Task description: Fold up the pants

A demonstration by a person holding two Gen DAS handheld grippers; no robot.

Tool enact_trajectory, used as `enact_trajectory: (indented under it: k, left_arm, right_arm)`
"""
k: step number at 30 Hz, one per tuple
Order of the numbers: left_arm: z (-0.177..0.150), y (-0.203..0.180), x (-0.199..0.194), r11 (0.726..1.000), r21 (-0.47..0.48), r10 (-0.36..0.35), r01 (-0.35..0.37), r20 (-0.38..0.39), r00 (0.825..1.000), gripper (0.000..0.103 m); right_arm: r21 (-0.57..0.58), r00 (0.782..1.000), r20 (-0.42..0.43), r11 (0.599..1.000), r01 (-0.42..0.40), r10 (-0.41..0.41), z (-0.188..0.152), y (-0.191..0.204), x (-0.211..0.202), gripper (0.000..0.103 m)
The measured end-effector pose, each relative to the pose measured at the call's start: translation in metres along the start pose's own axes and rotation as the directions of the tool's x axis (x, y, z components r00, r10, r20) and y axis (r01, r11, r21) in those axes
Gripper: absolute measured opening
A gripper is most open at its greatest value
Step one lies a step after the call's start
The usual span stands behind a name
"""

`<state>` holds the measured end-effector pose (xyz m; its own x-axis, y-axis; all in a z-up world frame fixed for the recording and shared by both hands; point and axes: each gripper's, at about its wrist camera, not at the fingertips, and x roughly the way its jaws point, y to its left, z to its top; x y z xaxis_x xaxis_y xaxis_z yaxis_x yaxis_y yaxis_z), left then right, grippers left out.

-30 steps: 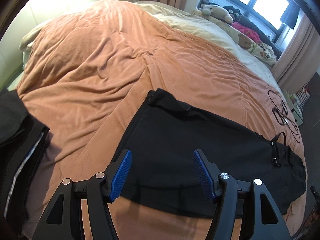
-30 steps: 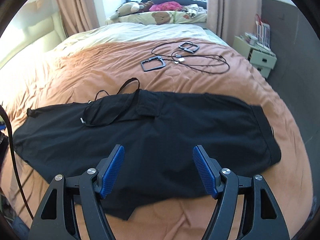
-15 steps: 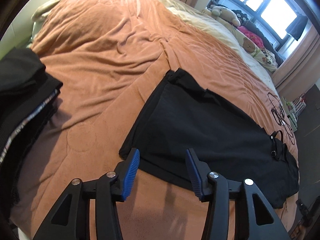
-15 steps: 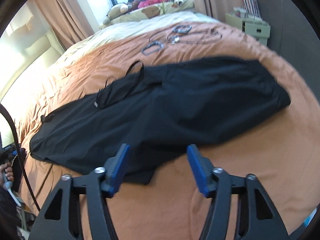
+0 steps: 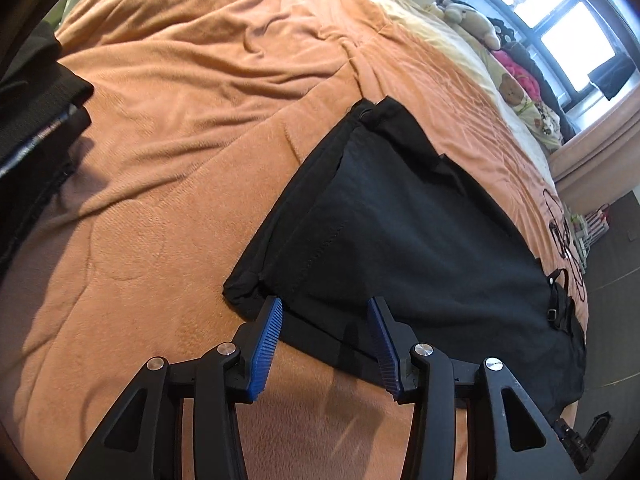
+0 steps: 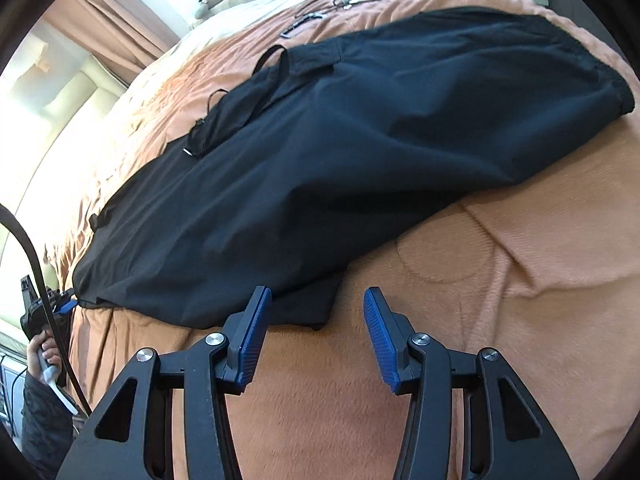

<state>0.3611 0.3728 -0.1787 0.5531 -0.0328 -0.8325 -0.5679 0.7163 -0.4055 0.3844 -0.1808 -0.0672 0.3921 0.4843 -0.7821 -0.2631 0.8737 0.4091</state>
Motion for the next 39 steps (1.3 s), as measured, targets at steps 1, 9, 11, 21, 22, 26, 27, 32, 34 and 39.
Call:
enact_trajectory:
  k: [1, 9, 11, 21, 22, 26, 27, 32, 34, 39]
  left_arm:
    - [0.0, 0.001, 0.003, 1.0, -0.005, 0.012, -0.012, -0.011, 1.0, 0.047]
    - [-0.002, 0.016, 0.012, 0.997, -0.07, 0.013, -0.014, -0.025, 1.0, 0.047]
    - [0.002, 0.017, 0.015, 0.996, -0.089, 0.004, -0.005, -0.01, 1.0, 0.047]
    - [0.006, 0.016, -0.012, 0.995, -0.094, 0.032, -0.024, 0.077, 0.997, 0.006]
    - [0.005, 0.017, -0.014, 0.995, -0.099, 0.034, -0.026, 0.08, 0.996, 0.006]
    - [0.005, 0.023, -0.009, 0.993, -0.108, 0.061, -0.053, 0.069, 0.996, 0.006]
    - [0.004, 0.026, -0.006, 0.991, -0.122, 0.059, -0.051, 0.062, 0.996, 0.006]
    - [0.004, 0.031, -0.003, 0.987, -0.153, 0.053, -0.049, 0.025, 0.998, 0.012]
    - [0.001, 0.03, -0.007, 0.989, -0.141, 0.056, -0.052, 0.023, 0.998, 0.024]
    - [-0.007, 0.033, -0.021, 0.989, -0.145, 0.037, -0.027, 0.069, 0.997, 0.066]
  right_arm:
    - [0.002, 1.0, -0.003, 1.0, 0.0, 0.0, 0.0, -0.001, 0.002, 0.046]
    - [0.0, 1.0, 0.0, 1.0, -0.01, 0.01, 0.002, -0.006, 0.004, 0.046]
    - [0.003, 1.0, 0.007, 1.0, -0.006, 0.006, 0.0, -0.002, 0.006, 0.036]
    - [0.004, 0.999, 0.008, 0.999, -0.044, 0.044, -0.009, 0.006, -0.004, 0.002]
    - [0.008, 0.999, 0.005, 0.999, -0.048, 0.048, -0.01, 0.005, -0.005, 0.002]
    - [0.014, 0.999, -0.027, 0.999, -0.033, 0.034, -0.016, 0.001, -0.004, 0.001]
    - [0.016, 0.999, -0.036, 0.999, -0.029, 0.03, -0.017, 0.0, -0.002, 0.001]
    - [0.061, 0.996, -0.055, 0.996, -0.061, 0.064, -0.019, -0.01, -0.005, 0.002]
    - [0.068, 0.995, -0.054, 0.994, -0.084, 0.088, -0.02, -0.013, -0.01, 0.002]
    - [0.081, 0.989, -0.034, 0.987, -0.14, 0.143, -0.019, -0.022, -0.014, 0.005]
